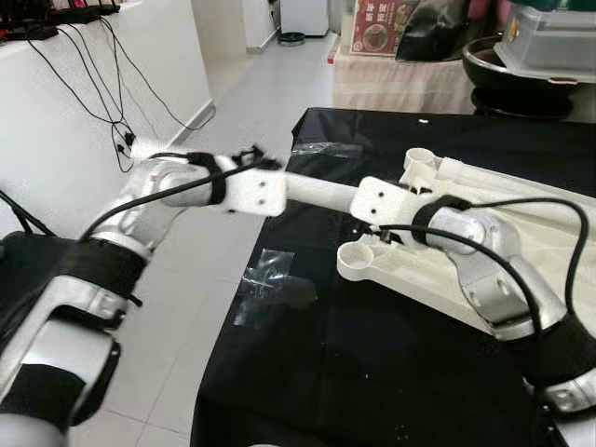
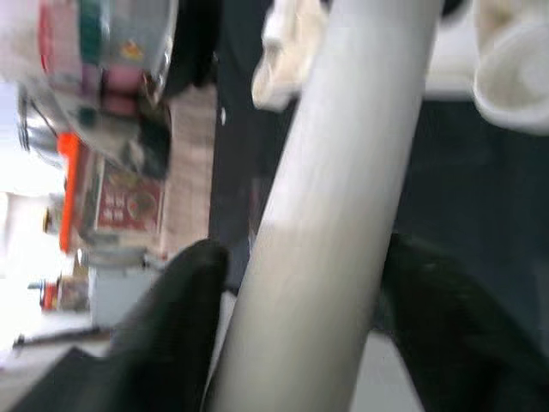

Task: Building children table

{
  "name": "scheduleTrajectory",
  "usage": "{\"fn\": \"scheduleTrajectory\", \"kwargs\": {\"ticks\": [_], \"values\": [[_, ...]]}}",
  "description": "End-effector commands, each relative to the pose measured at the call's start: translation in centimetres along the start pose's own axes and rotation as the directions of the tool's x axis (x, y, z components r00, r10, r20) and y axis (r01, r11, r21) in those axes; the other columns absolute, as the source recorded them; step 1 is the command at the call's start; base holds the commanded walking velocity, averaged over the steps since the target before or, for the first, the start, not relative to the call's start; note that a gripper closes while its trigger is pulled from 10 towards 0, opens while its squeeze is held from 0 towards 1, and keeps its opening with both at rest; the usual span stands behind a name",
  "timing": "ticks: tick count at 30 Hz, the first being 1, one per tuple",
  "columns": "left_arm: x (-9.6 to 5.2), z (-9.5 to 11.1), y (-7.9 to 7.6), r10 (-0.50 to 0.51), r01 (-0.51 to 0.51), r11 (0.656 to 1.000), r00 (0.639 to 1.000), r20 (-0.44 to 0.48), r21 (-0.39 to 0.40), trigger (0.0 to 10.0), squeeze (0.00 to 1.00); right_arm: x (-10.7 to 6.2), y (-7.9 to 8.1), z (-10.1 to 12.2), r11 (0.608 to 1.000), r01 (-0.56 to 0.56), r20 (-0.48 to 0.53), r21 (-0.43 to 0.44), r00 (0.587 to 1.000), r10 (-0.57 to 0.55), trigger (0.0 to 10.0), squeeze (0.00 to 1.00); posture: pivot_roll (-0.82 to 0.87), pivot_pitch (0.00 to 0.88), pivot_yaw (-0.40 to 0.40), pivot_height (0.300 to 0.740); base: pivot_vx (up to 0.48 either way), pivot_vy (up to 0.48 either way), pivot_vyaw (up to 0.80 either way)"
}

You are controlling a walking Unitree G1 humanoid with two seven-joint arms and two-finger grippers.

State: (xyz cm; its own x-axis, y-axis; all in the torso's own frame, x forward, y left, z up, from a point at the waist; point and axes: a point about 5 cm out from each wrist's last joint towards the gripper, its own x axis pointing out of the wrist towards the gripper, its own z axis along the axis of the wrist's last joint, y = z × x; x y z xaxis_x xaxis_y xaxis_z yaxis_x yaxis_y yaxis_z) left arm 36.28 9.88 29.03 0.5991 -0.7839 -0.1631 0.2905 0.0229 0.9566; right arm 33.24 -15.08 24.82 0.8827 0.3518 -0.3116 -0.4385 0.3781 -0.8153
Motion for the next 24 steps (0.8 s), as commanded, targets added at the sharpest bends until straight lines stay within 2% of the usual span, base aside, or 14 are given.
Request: {"fn": "scheduleTrajectory", "kwargs": {"ticks": [1, 4, 6, 7, 8, 9, 11, 14, 16, 17, 19, 20, 23, 24], "values": [[0.3, 0.8, 0.3, 0.017, -0.017, 1.000, 0.999, 0.037, 0.021, 10.0, 1.00, -0.3, -0.5, 0.5, 1.000, 0.017, 0.023, 0.007, 1.000, -0.017, 0.0, 0.00, -0.04, 0.057, 0.013, 0.740, 0.000, 0.000, 0.00], [0.3, 0.8, 0.7, 0.036, -0.037, 0.999, 0.999, 0.037, 0.027, 10.0, 1.00, -0.3, -0.5, 0.4, 1.000, 0.018, 0.019, 0.009, 1.000, -0.018, 0.0, 0.00, -0.04, 0.057, 0.013, 0.740, 0.000, 0.000, 0.00], [0.1, 0.9, 1.8, 0.089, -0.091, 0.995, 0.995, 0.044, 0.034, 10.0, 1.00, -0.3, -0.6, 0.1, 1.000, 0.018, 0.007, 0.012, 1.000, -0.018, 0.0, 0.00, -0.04, 0.060, 0.012, 0.740, 0.000, 0.000, 0.00], [0.0, 1.0, 2.4, 0.112, -0.114, 0.993, 0.992, 0.051, 0.032, 10.0, 0.87, -0.4, -0.6, -0.1, 1.000, 0.018, 0.000, 0.013, 1.000, -0.018, 0.0, 0.00, -0.03, 0.062, 0.012, 0.740, 0.000, 0.000, 0.00], [-0.1, 1.1, 2.7, 0.126, -0.127, 0.991, 0.991, 0.055, 0.030, 10.0, 0.87, -0.4, -0.6, -0.2, 1.000, 0.017, -0.004, 0.014, 1.000, -0.017, 0.0, 0.00, -0.03, 0.063, 0.011, 0.740, 0.000, 0.000, 0.00], [-0.3, 1.3, 3.2, 0.143, -0.145, 0.989, 0.988, 0.062, 0.028, 10.0, 0.05, -0.4, -0.5, -0.4, 1.000, 0.016, -0.013, 0.016, 1.000, -0.015, 0.0, 0.00, -0.03, 0.063, 0.008, 0.740, 0.000, 0.000, 0.00], [-0.4, 1.4, 3.6, 0.162, -0.164, 0.986, 0.984, 0.069, 0.025, 10.0, 0.00, -0.4, -0.5, -0.6, 1.000, 0.014, -0.020, 0.017, 1.000, -0.013, 0.0, 0.00, -0.03, 0.063, 0.007, 0.740, 0.000, 0.000, 0.00], [-0.9, 1.9, 4.7, 0.210, -0.212, 0.977, 0.973, 0.093, 0.007, 10.0, 0.00, -0.4, -0.5, -1.2, 1.000, 0.014, -0.044, 0.025, 0.999, -0.013, 0.0, 0.00, -0.03, 0.065, 0.006, 0.740, 0.000, 0.000, 0.00], [-1.6, 3.0, 6.6, 0.300, -0.295, 0.954, 0.941, 0.158, -0.058, 10.0, 0.00, -0.4, -0.7, -2.4, 0.999, 0.028, -0.090, 0.045, 0.996, -0.024, 0.0, 0.00, -0.03, 0.066, 0.000, 0.740, 0.000, 0.000, 0.00], [-1.6, 3.0, 6.6, 0.300, -0.295, 0.954, 0.941, 0.158, -0.058, 10.0, 0.00, -0.4, -0.7, -2.4, 0.999, 0.028, -0.090, 0.045, 0.996, -0.024, 0.0, 0.00, -0.03, 0.066, 0.000, 0.740, 0.000, 0.000, 0.00], [-2.5, 4.3, 8.5, 0.391, -0.365, 0.919, 0.892, 0.226, -0.147, 10.0, 0.00, -0.4, -0.9, -3.8, 0.997, 0.050, -0.145, 0.061, 0.989, -0.040, 0.0, 0.00, -0.02, 0.066, -0.004, 0.740, 0.000, 0.000, 0.00], [-2.5, 4.3, 8.5, 0.391, -0.365, 0.919, 0.892, 0.226, -0.147, 10.0, 0.00, -0.4, -0.9, -3.8, 0.997, 0.050, -0.145, 0.061, 0.989, -0.040, 0.0, 0.00, -0.02, 0.066, -0.004, 0.740, 0.000, 0.000, 0.00], [-4.6, 6.8, 11.9, 0.537, -0.429, 0.837, 0.767, 0.352, -0.340, 10.0, 0.00, -0.6, -1.4, -6.8, 0.992, 0.094, -0.248, 0.080, 0.966, -0.071, 0.0, 0.00, -0.01, 0.067, -0.012, 0.740, 0.000, 0.000, 0.00], [-4.6, 6.8, 11.9, 0.537, -0.429, 0.837, 0.767, 0.352, -0.340, 10.0, 0.00, -0.6, -1.4, -6.8, 0.992, 0.094, -0.248, 0.080, 0.966, -0.071, 0.0, 0.00, -0.01, 0.067, -0.012, 0.740, 0.000, 0.000, 0.00]]}}
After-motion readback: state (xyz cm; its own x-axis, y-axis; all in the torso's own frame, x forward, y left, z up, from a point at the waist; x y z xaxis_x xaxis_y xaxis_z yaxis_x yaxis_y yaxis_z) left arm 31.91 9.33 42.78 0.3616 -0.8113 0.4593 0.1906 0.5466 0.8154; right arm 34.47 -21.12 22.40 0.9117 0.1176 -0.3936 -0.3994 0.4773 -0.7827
